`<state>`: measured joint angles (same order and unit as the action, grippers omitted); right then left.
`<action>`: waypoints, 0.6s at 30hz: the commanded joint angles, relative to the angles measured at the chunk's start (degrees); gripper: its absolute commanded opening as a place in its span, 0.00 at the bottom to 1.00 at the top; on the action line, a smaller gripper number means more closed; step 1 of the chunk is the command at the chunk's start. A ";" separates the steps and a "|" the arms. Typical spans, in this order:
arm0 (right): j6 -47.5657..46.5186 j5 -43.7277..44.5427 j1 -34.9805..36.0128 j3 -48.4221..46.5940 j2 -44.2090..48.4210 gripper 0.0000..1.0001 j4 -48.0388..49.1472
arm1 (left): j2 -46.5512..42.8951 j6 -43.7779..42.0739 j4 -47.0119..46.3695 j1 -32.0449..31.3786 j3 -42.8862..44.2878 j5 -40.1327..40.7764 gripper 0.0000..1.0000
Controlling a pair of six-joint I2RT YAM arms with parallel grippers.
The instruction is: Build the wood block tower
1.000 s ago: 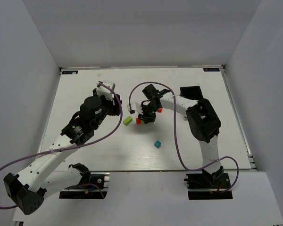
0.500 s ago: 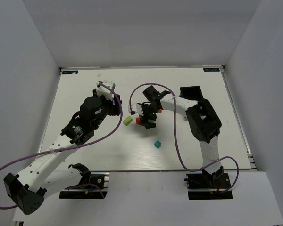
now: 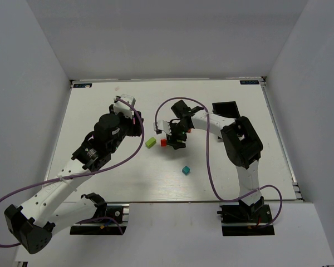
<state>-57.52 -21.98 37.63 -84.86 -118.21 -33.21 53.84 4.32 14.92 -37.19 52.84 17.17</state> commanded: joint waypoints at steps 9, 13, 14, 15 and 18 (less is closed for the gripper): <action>-1.55 -0.17 -0.62 0.66 1.85 0.58 -0.28 | -0.58 -0.19 -0.68 0.36 -0.63 -0.03 0.71; -1.81 -0.17 -0.62 0.83 1.67 0.54 -0.27 | -0.58 -0.19 -0.68 0.36 -0.63 -0.03 0.71; -1.81 -0.26 -0.71 0.84 1.58 0.52 -0.19 | -0.58 -0.19 -0.68 0.36 -0.63 -0.03 0.71; -1.72 -0.09 -0.63 0.84 1.67 0.52 -0.10 | -0.58 -0.19 -0.68 0.36 -0.63 -0.03 0.71; -1.63 -0.17 -0.45 1.10 1.58 0.49 0.25 | -0.58 -0.19 -0.68 0.36 -0.63 -0.03 0.71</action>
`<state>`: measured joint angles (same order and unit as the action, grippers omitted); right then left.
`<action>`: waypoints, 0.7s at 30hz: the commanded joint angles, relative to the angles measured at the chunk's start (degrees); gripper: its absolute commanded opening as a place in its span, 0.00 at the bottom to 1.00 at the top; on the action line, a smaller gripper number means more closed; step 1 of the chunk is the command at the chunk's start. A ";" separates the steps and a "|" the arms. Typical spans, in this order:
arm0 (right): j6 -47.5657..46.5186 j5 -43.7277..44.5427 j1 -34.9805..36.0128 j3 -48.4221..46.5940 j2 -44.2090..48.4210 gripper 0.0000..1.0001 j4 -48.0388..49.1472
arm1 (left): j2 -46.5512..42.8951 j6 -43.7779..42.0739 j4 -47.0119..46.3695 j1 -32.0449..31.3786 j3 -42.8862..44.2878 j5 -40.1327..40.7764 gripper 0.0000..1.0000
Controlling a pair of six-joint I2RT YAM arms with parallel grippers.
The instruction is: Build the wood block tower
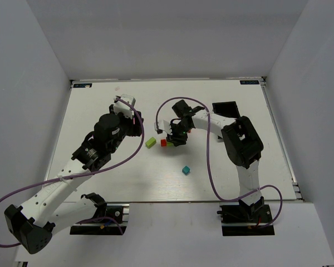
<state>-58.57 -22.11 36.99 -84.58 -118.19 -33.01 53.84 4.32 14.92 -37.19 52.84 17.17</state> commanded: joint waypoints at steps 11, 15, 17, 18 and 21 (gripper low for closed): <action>0.03 0.05 0.27 0.82 1.38 0.47 1.11 | -0.58 -0.19 -0.68 0.36 -0.63 -0.03 0.71; 0.29 0.05 0.18 0.90 1.30 0.46 1.11 | -0.58 -0.19 -0.68 0.36 -0.63 -0.03 0.71; 0.38 -0.04 0.10 0.82 1.30 0.46 1.29 | -0.58 -0.19 -0.68 0.36 -0.63 -0.03 0.71; 0.64 0.22 0.18 0.82 1.12 0.46 1.29 | -0.58 -0.19 -0.68 0.36 -0.63 -0.03 0.71; 0.65 0.14 0.27 0.73 1.03 0.46 1.46 | -0.58 -0.19 -0.68 0.36 -0.63 -0.03 0.71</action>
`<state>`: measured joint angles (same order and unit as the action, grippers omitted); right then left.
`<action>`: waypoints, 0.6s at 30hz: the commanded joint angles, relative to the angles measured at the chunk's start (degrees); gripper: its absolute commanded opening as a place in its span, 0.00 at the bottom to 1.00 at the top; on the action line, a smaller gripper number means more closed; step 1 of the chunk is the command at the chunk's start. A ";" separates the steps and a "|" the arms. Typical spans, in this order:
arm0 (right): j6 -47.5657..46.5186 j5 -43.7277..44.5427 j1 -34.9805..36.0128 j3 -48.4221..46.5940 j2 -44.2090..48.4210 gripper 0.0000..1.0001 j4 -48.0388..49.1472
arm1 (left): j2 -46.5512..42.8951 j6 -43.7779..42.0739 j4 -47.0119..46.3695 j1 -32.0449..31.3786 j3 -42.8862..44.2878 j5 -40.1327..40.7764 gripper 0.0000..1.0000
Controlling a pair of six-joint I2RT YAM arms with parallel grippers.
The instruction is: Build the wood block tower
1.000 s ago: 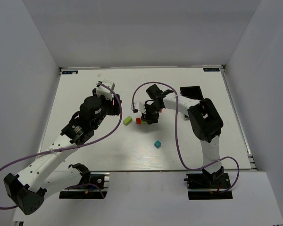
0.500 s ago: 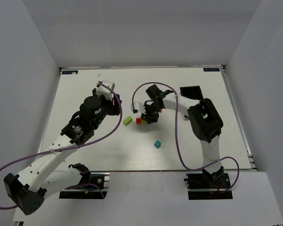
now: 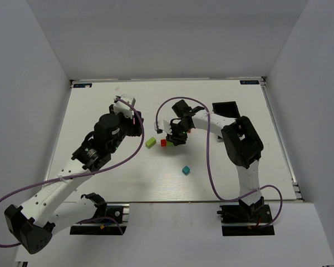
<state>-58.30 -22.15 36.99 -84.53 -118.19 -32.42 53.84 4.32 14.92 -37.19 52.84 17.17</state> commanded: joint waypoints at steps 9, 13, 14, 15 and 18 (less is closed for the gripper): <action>0.91 0.27 0.19 0.42 0.77 0.46 1.05 | -0.58 -0.19 -0.68 0.36 -0.63 -0.03 0.71; 1.00 0.27 0.27 0.33 0.68 0.46 1.05 | -0.58 -0.19 -0.68 0.36 -0.63 -0.03 0.71; 1.00 0.27 0.36 0.51 0.68 0.46 1.05 | -0.58 -0.19 -0.68 0.36 -0.63 -0.03 0.71; 1.09 0.18 0.27 0.42 0.59 0.47 1.05 | -0.58 -0.19 -0.68 0.36 -0.63 -0.03 0.71; 1.17 0.18 0.45 0.42 0.68 0.47 1.22 | -0.58 -0.19 -0.68 0.36 -0.63 -0.03 0.71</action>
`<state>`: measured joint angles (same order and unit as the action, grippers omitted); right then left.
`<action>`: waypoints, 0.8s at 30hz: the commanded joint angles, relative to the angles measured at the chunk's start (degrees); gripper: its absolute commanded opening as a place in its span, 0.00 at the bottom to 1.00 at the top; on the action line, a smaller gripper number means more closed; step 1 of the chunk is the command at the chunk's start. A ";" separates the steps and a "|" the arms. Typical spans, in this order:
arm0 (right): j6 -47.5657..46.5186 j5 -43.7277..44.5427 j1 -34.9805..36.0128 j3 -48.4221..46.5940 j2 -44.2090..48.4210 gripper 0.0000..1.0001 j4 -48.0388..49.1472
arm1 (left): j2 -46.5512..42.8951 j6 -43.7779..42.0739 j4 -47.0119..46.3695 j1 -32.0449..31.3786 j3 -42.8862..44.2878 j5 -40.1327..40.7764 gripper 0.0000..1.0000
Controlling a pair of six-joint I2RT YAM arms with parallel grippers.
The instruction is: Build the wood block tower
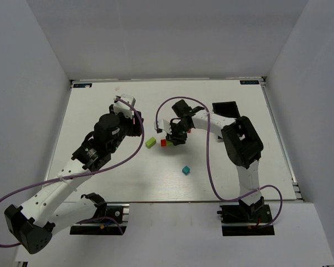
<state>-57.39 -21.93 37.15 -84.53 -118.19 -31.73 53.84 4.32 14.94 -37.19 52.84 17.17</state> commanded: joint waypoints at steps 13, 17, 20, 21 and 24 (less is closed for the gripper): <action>-0.01 -0.04 0.29 1.47 1.30 0.90 1.14 | -0.58 -0.19 -0.70 0.36 -0.63 -0.03 0.71; 0.08 -0.04 0.29 1.74 1.47 0.90 1.31 | -0.58 -0.19 -0.70 0.36 -0.63 -0.03 0.71; 0.17 -0.13 0.12 1.83 2.43 0.90 1.23 | -0.58 -0.19 -0.70 0.36 -0.63 -0.03 0.71; 0.17 -0.21 0.12 1.91 3.22 0.90 0.97 | -0.58 -0.19 -0.70 0.36 -0.63 -0.03 0.71; 0.08 -0.57 0.21 2.00 5.94 0.90 -0.17 | -0.58 -0.19 -0.70 0.36 -0.63 -0.03 0.71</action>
<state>-57.19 -21.93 37.15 -83.22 -117.01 -30.28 53.84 4.32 14.92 -37.19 52.84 17.17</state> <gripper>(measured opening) 0.903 0.710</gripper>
